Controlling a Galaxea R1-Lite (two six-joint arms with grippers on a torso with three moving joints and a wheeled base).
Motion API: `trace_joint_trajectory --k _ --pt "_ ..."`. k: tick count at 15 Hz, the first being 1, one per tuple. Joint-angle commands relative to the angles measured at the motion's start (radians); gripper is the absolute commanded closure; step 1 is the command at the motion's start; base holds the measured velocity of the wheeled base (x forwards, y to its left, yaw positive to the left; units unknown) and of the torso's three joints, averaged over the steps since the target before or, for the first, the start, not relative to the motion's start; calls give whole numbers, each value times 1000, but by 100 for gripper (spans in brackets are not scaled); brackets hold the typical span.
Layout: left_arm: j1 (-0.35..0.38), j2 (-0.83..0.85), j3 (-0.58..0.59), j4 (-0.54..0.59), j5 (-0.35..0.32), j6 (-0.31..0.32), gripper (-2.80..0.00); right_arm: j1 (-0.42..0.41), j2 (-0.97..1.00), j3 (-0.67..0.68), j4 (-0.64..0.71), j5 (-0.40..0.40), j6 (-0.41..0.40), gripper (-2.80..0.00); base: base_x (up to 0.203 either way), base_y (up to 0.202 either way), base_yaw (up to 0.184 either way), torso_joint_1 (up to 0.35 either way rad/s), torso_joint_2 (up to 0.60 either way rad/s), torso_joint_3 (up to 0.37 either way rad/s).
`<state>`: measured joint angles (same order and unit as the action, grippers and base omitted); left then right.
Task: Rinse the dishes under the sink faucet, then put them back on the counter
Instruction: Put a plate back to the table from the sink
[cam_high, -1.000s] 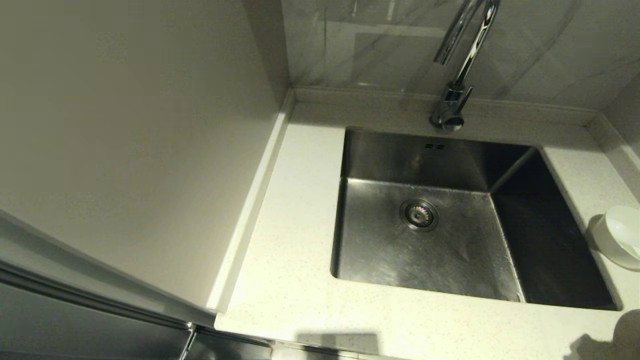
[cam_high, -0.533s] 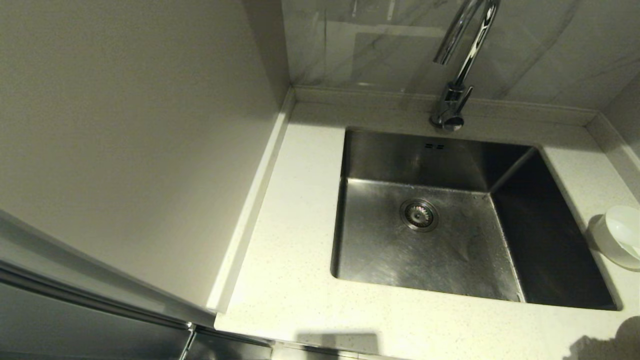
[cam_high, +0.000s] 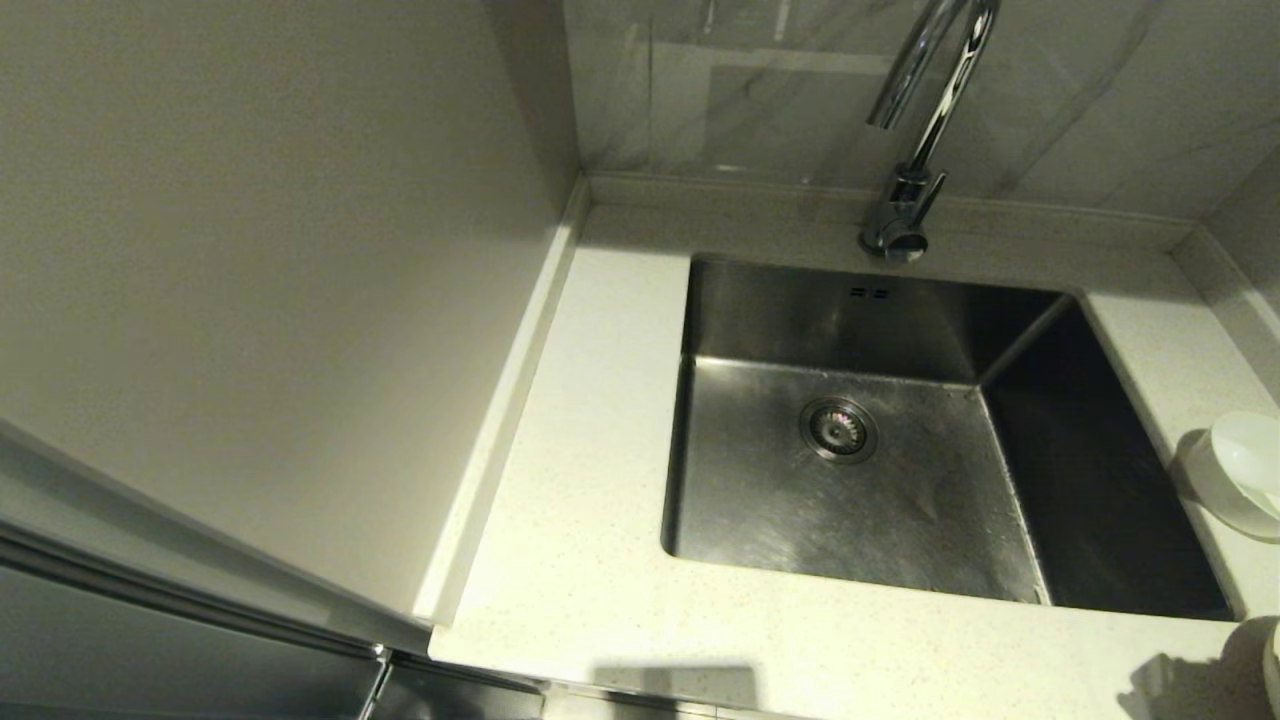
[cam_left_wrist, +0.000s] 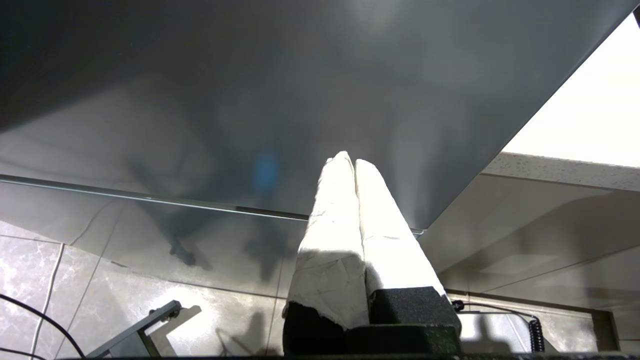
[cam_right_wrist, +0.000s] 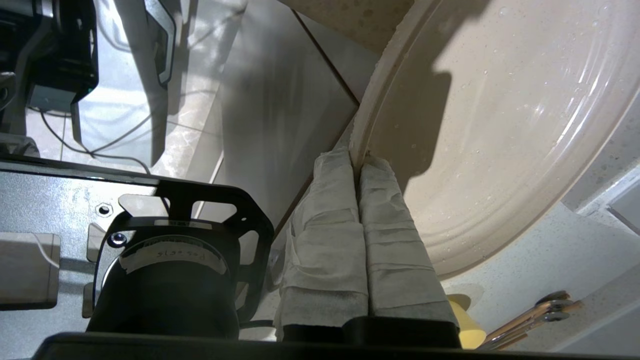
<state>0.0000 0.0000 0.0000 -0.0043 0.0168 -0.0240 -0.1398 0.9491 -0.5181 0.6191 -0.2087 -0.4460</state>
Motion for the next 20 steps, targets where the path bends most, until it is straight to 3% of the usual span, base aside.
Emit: trace_joint_trajectory --k 1,20 --pt "0 -3 0 0 0 -1 0 0 14 1 4 -1 -3 0 0 0 0 0 0 0" --pt "0 -3 0 0 0 -1 0 -1 33 0 1 -14 21 0 0 0 0 0 0 0"
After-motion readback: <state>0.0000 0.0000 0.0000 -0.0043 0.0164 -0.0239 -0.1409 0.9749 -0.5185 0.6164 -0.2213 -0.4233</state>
